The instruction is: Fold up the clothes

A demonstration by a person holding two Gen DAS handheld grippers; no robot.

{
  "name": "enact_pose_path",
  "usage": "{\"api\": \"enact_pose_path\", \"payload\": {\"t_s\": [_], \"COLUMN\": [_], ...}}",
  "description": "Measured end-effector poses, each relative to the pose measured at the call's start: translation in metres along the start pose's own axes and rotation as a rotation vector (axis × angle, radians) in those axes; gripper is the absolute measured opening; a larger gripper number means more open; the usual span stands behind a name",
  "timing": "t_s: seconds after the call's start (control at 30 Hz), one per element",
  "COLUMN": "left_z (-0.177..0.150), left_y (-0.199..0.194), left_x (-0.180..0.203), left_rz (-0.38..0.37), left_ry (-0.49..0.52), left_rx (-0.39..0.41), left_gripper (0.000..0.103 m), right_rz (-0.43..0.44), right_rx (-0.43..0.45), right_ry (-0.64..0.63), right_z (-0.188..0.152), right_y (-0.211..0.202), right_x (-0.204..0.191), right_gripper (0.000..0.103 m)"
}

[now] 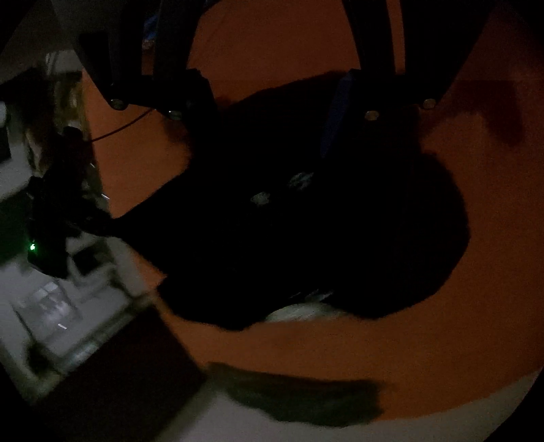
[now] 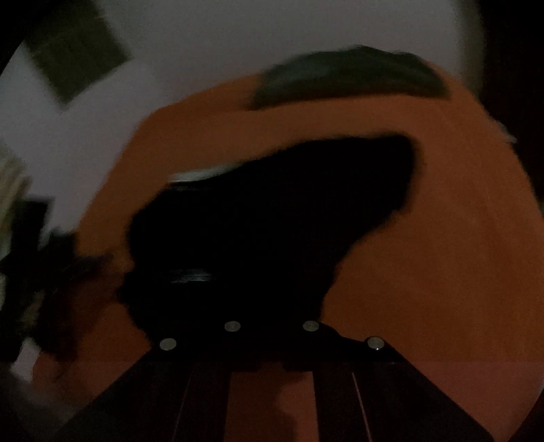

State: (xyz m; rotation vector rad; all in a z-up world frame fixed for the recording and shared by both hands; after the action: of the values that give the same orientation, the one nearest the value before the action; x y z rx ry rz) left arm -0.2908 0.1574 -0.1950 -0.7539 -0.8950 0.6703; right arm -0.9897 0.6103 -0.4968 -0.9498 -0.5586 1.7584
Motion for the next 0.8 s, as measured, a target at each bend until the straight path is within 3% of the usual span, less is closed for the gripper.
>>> {"api": "enact_pose_path", "payload": {"t_s": [0.1, 0.2, 0.3, 0.37, 0.43, 0.5, 0.6, 0.7, 0.8], "left_z": [0.016, 0.028, 0.037, 0.037, 0.039, 0.042, 0.047, 0.044, 0.033], "left_y": [-0.003, 0.012, 0.041, 0.06, 0.08, 0.097, 0.128, 0.167, 0.193], "left_x": [0.017, 0.034, 0.054, 0.069, 0.087, 0.104, 0.129, 0.146, 0.156], "left_rz": [-0.085, -0.132, -0.103, -0.08, -0.059, -0.041, -0.044, -0.03, 0.042], "left_ry": [0.001, -0.001, 0.046, 0.098, 0.158, 0.198, 0.196, 0.172, 0.182], "left_rx": [-0.002, -0.052, -0.177, -0.272, -0.359, -0.416, -0.502, -0.604, -0.662], "left_gripper": [0.062, 0.064, 0.065, 0.065, 0.065, 0.065, 0.065, 0.066, 0.066], "right_rz": [0.014, -0.055, -0.107, -0.096, -0.114, -0.144, -0.189, -0.153, -0.132], "right_rx": [-0.016, -0.102, -0.206, -0.18, -0.142, -0.125, -0.127, -0.153, -0.148], "right_ry": [-0.173, -0.262, -0.314, -0.231, -0.126, -0.032, -0.031, 0.023, 0.063], "right_z": [-0.009, -0.03, -0.056, -0.069, -0.078, -0.099, -0.126, -0.146, -0.156], "right_y": [-0.016, 0.004, 0.023, 0.013, 0.0, -0.014, -0.022, -0.014, -0.026], "right_x": [-0.044, -0.057, -0.063, -0.054, -0.045, -0.021, -0.004, -0.002, -0.004], "right_gripper": [0.006, 0.011, 0.032, 0.052, 0.058, 0.058, 0.058, 0.058, 0.058]}}
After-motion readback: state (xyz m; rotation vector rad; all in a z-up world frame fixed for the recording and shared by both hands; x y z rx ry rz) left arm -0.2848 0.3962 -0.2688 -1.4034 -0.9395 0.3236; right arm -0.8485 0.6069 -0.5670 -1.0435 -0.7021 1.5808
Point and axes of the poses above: each gripper's, at about its wrist camera, not at the fingertips, and y roughly the way its jaws point, x to its right, z to its top, the point moved 7 cm from there along y, roughly the way its jaws point, and after that the axes turned 4 degrees about x, right-handed, at the moved point
